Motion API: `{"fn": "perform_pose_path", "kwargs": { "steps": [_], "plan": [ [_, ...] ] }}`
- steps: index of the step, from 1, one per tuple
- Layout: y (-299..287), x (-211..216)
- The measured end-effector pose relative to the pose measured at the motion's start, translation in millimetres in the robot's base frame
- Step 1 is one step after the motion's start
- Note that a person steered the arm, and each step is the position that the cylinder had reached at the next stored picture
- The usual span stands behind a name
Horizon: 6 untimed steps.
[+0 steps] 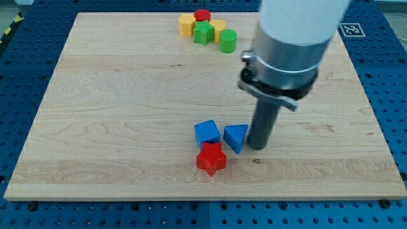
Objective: Push the blue triangle to the blue cube
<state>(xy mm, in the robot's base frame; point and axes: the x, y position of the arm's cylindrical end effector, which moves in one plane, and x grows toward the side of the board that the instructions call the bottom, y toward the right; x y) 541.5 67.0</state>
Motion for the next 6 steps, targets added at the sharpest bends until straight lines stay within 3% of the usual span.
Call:
{"fn": "perform_pose_path", "kwargs": {
  "steps": [6],
  "plan": [
    [-33.2, -3.7]
  ]
}}
